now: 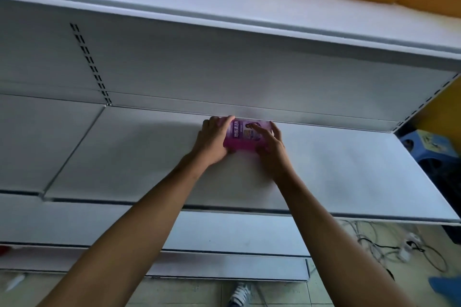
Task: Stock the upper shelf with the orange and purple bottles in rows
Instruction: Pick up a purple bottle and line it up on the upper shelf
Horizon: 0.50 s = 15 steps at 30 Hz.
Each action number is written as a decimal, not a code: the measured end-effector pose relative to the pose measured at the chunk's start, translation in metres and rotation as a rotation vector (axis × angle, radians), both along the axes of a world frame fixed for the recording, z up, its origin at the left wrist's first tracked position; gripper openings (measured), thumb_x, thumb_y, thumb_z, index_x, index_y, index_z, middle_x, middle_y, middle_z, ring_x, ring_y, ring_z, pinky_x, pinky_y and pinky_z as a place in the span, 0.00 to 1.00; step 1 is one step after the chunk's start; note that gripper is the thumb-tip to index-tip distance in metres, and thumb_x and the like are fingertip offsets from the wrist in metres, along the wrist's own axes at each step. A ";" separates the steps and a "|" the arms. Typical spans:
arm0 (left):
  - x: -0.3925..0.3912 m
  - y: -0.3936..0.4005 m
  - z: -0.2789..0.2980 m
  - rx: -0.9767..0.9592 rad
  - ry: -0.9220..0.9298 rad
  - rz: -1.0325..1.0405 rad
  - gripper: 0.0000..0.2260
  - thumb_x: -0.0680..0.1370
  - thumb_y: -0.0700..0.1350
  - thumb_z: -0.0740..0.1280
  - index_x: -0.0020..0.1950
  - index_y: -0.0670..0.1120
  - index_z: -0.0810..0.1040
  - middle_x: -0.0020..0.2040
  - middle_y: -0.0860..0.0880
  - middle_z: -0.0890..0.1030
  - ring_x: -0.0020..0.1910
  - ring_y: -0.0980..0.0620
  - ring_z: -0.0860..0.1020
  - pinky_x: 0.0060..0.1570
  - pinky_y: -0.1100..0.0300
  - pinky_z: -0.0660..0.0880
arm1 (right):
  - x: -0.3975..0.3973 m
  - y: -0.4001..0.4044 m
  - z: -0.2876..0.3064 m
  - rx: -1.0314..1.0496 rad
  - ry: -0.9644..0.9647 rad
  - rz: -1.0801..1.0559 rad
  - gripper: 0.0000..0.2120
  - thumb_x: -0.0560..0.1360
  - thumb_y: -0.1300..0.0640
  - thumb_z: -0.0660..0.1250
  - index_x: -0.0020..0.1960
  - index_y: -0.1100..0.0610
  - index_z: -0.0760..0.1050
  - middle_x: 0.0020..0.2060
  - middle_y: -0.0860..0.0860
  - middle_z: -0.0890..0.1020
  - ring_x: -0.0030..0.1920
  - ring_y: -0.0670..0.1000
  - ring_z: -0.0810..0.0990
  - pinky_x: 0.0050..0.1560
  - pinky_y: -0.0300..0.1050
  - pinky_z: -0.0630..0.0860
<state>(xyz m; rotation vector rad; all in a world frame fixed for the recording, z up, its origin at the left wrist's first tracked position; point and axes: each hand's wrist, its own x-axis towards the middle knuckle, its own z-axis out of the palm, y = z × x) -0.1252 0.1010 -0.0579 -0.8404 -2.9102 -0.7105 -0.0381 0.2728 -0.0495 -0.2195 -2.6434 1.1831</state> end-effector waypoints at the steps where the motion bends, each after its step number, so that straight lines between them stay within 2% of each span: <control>1: 0.007 -0.006 -0.002 -0.013 0.003 -0.022 0.41 0.72 0.52 0.75 0.79 0.48 0.58 0.70 0.41 0.67 0.68 0.40 0.65 0.65 0.45 0.67 | 0.007 -0.003 0.002 0.002 0.003 0.004 0.30 0.72 0.76 0.65 0.71 0.57 0.74 0.76 0.61 0.61 0.73 0.60 0.67 0.68 0.39 0.65; 4: 0.031 -0.028 -0.009 -0.014 0.002 -0.063 0.41 0.73 0.52 0.75 0.79 0.47 0.57 0.70 0.40 0.65 0.68 0.40 0.63 0.66 0.45 0.65 | 0.023 -0.006 0.008 0.058 -0.040 0.056 0.24 0.71 0.73 0.71 0.65 0.61 0.76 0.68 0.61 0.66 0.67 0.61 0.71 0.62 0.29 0.66; 6: 0.046 -0.043 -0.012 0.005 0.016 -0.081 0.40 0.73 0.52 0.75 0.79 0.46 0.58 0.71 0.40 0.65 0.69 0.40 0.63 0.67 0.45 0.64 | 0.032 -0.010 0.015 0.077 -0.122 0.126 0.25 0.70 0.71 0.73 0.66 0.60 0.75 0.62 0.56 0.66 0.63 0.59 0.72 0.51 0.21 0.68; 7: 0.052 -0.050 -0.012 0.031 0.030 -0.101 0.39 0.73 0.53 0.74 0.78 0.46 0.59 0.71 0.41 0.65 0.68 0.40 0.63 0.68 0.46 0.64 | 0.036 -0.013 0.020 0.084 -0.179 0.171 0.28 0.70 0.70 0.73 0.67 0.57 0.74 0.61 0.55 0.65 0.62 0.58 0.72 0.48 0.21 0.70; 9: 0.064 -0.063 -0.010 0.118 0.064 -0.158 0.36 0.72 0.55 0.73 0.75 0.45 0.64 0.69 0.42 0.69 0.67 0.42 0.66 0.67 0.47 0.65 | 0.043 -0.022 0.028 0.161 -0.289 0.276 0.33 0.69 0.66 0.75 0.71 0.53 0.68 0.62 0.54 0.65 0.62 0.57 0.72 0.51 0.30 0.75; 11: 0.074 -0.073 -0.009 0.166 0.122 -0.174 0.32 0.71 0.57 0.73 0.71 0.47 0.71 0.65 0.46 0.74 0.64 0.45 0.70 0.65 0.48 0.67 | 0.049 -0.032 0.034 0.288 -0.354 0.352 0.35 0.71 0.60 0.75 0.73 0.49 0.62 0.64 0.54 0.67 0.62 0.56 0.71 0.61 0.49 0.76; 12: 0.080 -0.078 -0.008 0.173 0.150 -0.155 0.30 0.71 0.59 0.73 0.70 0.49 0.72 0.64 0.49 0.74 0.64 0.48 0.71 0.64 0.49 0.68 | 0.053 -0.038 0.036 0.297 -0.357 0.375 0.34 0.72 0.58 0.74 0.72 0.48 0.61 0.64 0.53 0.68 0.62 0.56 0.72 0.63 0.55 0.75; 13: 0.086 -0.083 -0.007 0.193 0.170 -0.138 0.30 0.72 0.61 0.73 0.69 0.51 0.72 0.63 0.51 0.74 0.63 0.51 0.70 0.64 0.51 0.68 | 0.057 -0.042 0.038 0.270 -0.340 0.391 0.33 0.73 0.57 0.74 0.71 0.47 0.61 0.64 0.53 0.69 0.62 0.55 0.73 0.62 0.56 0.76; 15: 0.095 -0.091 -0.002 0.245 0.195 -0.156 0.29 0.71 0.61 0.73 0.68 0.53 0.71 0.62 0.52 0.72 0.62 0.53 0.68 0.63 0.53 0.69 | 0.066 -0.048 0.044 0.241 -0.298 0.396 0.33 0.71 0.53 0.75 0.70 0.45 0.62 0.62 0.52 0.73 0.59 0.53 0.77 0.59 0.52 0.78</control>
